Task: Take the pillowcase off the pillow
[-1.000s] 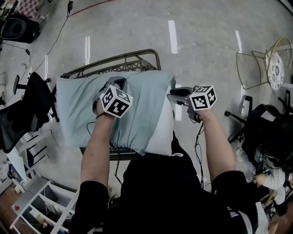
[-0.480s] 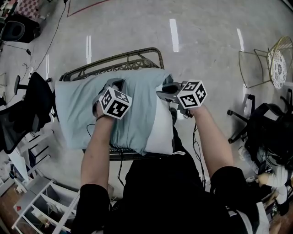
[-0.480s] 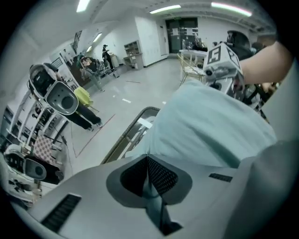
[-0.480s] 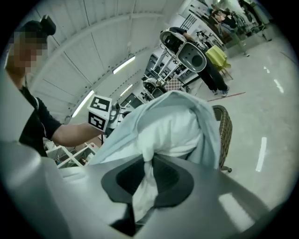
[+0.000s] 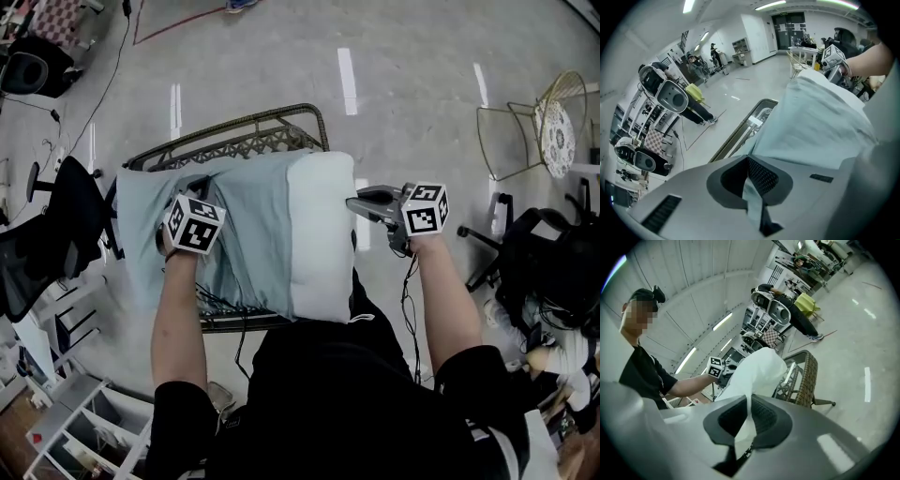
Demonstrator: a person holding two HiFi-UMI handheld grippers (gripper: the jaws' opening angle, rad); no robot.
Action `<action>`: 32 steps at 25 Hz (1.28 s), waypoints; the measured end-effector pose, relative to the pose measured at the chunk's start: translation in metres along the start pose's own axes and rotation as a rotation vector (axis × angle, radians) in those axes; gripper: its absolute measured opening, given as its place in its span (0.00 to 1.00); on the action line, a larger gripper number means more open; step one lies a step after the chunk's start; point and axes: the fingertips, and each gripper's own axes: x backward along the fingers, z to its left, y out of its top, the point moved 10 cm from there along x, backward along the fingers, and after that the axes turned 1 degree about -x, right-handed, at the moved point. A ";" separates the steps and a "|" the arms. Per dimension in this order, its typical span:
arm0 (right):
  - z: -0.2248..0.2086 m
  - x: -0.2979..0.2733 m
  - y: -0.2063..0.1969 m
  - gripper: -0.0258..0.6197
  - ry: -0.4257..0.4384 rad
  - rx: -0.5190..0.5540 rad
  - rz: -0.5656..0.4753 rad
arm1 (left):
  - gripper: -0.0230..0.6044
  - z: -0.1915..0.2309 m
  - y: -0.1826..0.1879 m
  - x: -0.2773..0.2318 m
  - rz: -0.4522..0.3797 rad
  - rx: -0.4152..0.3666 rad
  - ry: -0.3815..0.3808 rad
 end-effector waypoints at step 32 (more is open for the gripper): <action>0.012 -0.137 0.042 0.48 -0.298 0.695 1.211 | 0.05 -0.046 0.051 -0.049 -0.032 -0.209 -0.183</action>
